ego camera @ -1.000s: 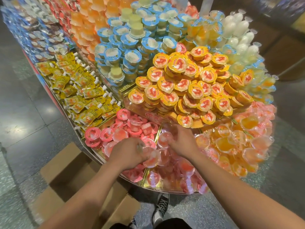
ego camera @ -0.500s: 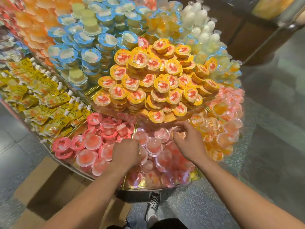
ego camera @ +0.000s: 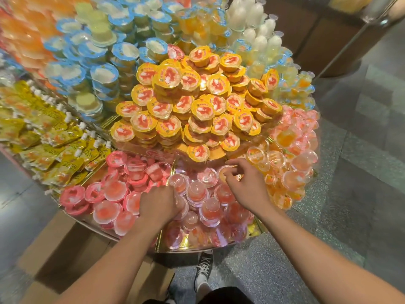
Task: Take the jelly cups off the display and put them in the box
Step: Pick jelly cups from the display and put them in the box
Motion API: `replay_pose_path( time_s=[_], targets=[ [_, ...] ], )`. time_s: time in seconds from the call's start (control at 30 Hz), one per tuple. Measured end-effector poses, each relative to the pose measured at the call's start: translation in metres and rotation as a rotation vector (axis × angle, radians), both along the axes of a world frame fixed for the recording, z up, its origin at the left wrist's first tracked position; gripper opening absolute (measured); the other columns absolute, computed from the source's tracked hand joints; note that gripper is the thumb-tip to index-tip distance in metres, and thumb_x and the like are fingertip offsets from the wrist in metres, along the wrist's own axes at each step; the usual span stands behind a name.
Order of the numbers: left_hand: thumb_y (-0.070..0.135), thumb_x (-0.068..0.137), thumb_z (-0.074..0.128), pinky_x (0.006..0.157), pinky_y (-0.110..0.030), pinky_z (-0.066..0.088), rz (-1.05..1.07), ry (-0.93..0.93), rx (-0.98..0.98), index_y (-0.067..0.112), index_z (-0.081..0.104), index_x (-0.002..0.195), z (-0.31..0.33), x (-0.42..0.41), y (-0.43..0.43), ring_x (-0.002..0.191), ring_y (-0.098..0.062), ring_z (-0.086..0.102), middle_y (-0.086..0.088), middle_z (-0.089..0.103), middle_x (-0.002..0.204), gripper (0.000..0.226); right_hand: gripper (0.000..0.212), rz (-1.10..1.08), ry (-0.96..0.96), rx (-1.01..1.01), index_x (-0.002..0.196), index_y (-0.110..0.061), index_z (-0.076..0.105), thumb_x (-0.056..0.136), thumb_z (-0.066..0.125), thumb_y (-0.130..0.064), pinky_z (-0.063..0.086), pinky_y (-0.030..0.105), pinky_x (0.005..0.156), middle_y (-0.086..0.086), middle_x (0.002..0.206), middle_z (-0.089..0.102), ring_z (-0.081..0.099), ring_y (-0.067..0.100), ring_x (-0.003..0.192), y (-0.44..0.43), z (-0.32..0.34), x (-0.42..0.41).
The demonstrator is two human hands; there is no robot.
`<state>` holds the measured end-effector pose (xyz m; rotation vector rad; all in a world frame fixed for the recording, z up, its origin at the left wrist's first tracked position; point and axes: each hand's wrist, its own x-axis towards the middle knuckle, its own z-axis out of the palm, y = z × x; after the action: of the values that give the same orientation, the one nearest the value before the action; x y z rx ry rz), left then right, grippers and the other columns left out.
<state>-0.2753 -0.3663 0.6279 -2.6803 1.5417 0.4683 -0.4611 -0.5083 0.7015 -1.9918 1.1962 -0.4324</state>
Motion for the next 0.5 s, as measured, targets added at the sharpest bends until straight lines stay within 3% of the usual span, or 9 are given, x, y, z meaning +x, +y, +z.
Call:
replay_pose_path(
  time_s=[0.3, 0.5],
  targets=[
    [0.049, 0.081, 0.063, 0.065, -0.032, 0.044, 0.034, -0.005, -0.019, 0.020, 0.061, 0.088, -0.004, 0.007, 0.017, 0.084, -0.023, 0.065, 0.001, 0.069, 0.089, 0.030, 0.018, 0.028, 0.008, 0.016, 0.112, -0.027, 0.062, 0.095, 0.061, -0.022, 0.046, 0.023, 0.059, -0.012, 0.091, 0.067, 0.061, 0.008, 0.062, 0.008, 0.002, 0.010],
    [0.059, 0.080, 0.064, 0.068, -0.033, 0.044, 0.051, 0.013, -0.044, 0.020, 0.063, 0.094, 0.007, 0.009, 0.025, 0.088, -0.023, 0.065, 0.002, 0.069, 0.092, 0.041, 0.018, 0.003, 0.013, 0.008, 0.111, -0.027, 0.064, 0.095, 0.061, -0.022, 0.048, 0.024, 0.063, -0.015, 0.088, 0.067, 0.062, 0.003, 0.074, 0.018, 0.006, 0.017]
  ],
)
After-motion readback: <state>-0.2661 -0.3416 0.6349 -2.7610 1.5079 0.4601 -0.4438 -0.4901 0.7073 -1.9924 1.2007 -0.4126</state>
